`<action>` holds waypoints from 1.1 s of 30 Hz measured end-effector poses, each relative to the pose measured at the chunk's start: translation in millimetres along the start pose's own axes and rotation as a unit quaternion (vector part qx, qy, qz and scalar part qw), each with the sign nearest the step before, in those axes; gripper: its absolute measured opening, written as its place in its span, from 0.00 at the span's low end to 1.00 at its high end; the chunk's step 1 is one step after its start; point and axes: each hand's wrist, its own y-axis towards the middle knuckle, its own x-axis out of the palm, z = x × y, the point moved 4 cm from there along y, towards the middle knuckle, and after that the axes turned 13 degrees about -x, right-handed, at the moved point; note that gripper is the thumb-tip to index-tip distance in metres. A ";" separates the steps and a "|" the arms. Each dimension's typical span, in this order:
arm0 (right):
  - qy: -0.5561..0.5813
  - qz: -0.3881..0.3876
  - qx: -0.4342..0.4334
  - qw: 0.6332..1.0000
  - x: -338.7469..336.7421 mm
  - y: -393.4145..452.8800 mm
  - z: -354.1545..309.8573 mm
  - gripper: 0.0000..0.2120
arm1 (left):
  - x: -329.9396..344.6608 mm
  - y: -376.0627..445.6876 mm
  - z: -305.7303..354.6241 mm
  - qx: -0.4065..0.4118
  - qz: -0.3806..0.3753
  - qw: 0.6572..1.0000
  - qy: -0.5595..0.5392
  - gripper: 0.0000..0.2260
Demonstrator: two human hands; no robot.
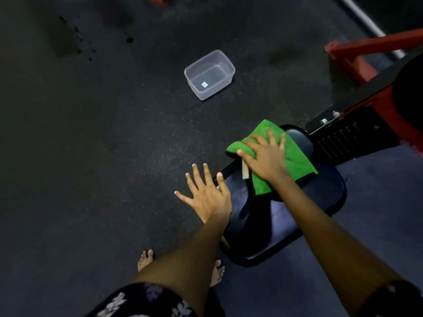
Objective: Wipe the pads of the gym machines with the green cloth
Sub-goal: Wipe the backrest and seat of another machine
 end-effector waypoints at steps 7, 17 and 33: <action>-0.043 -0.063 -0.154 0.985 -0.8 4.8 -8.2 0.37 | 0.9 2.0 -2.2 -0.005 0.014 1.000 -0.009 0.33; -0.025 -0.075 -0.178 0.981 0.2 -1.0 -41.2 0.27 | 1.7 0.1 -3.2 -0.002 0.020 0.999 -0.027 0.33; 0.043 0.056 0.174 0.982 -17.2 7.3 99.0 0.28 | -0.4 0.2 0.4 0.020 0.013 0.999 -0.027 0.33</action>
